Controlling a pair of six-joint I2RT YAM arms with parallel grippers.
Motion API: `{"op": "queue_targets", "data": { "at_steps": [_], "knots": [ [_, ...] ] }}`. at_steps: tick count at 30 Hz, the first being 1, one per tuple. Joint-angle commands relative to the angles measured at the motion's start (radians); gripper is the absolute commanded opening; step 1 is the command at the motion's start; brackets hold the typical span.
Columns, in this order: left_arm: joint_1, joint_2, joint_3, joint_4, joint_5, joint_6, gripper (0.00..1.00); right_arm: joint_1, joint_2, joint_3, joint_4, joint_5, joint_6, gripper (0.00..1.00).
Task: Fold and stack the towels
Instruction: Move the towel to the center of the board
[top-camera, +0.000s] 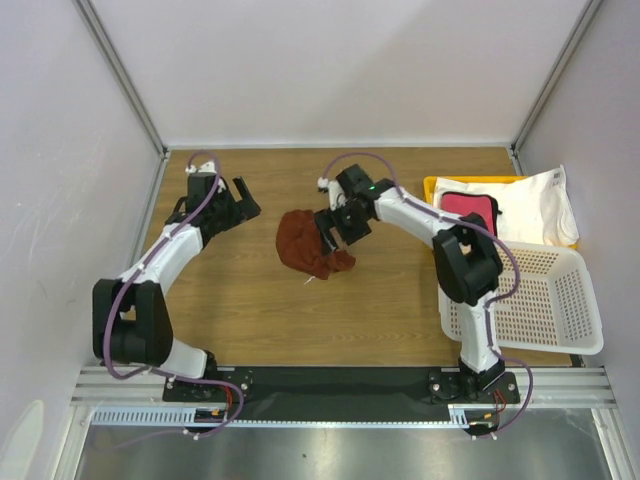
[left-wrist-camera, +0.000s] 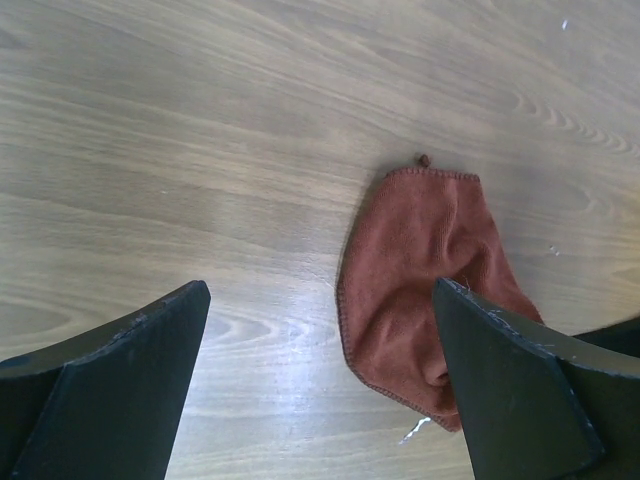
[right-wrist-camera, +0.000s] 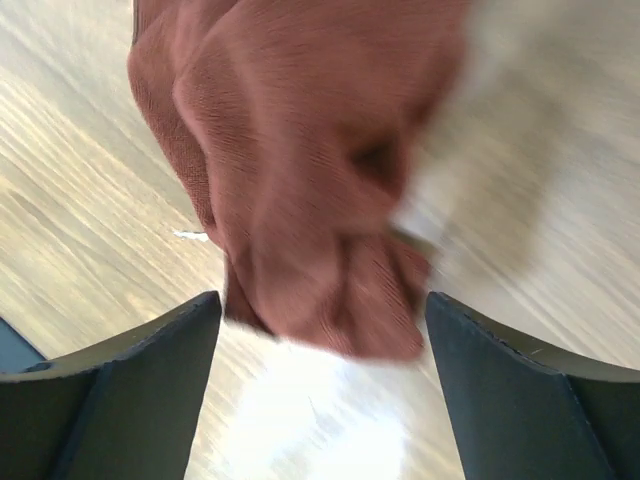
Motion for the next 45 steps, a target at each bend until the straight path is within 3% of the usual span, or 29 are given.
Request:
{"op": "queue_targets", "data": {
  "at_steps": [1, 6, 11, 20, 26, 35, 39, 42, 44, 45],
  "knots": [
    [-0.042, 0.071, 0.058, 0.039, 0.020, 0.031, 1.00, -0.090, -0.154, 0.006, 0.028, 0.012, 0.084, 0.91],
    [-0.107, 0.246, 0.251, -0.041, -0.024, 0.037, 0.96, -0.210, -0.191, 0.016, 0.048, 0.053, 0.235, 0.91],
    [-0.161, 0.381, 0.386, -0.173, -0.133, -0.024, 0.87, -0.283, -0.198, -0.010, 0.041, 0.203, 0.364, 0.89],
    [-0.189, 0.373, 0.224, -0.127, -0.130, -0.238, 0.71, -0.316, -0.225, -0.019, 0.032, 0.196, 0.348, 0.89],
    [-0.243, 0.392, 0.184, -0.066, -0.139, -0.269, 0.69, -0.354, -0.251, -0.019, 0.012, 0.199, 0.293, 0.89],
    [-0.264, 0.473, 0.202, -0.074, -0.241, -0.307, 0.56, -0.368, -0.283, -0.017, -0.006, 0.186, 0.241, 0.88],
    [-0.266, 0.478, 0.182, -0.072, -0.276, -0.316, 0.43, -0.366, -0.289, -0.019, -0.003, 0.170, 0.233, 0.88],
    [-0.266, 0.455, 0.164, -0.058, -0.288, -0.289, 0.24, -0.359, -0.271, -0.010, 0.011, 0.139, 0.262, 0.86],
    [-0.266, 0.427, 0.162, -0.060, -0.304, -0.250, 0.18, -0.334, -0.269, -0.013, 0.037, 0.126, 0.272, 0.86],
    [-0.266, 0.416, 0.156, -0.060, -0.311, -0.238, 0.07, -0.322, -0.268, -0.017, 0.046, 0.126, 0.272, 0.86]
  ]
}}
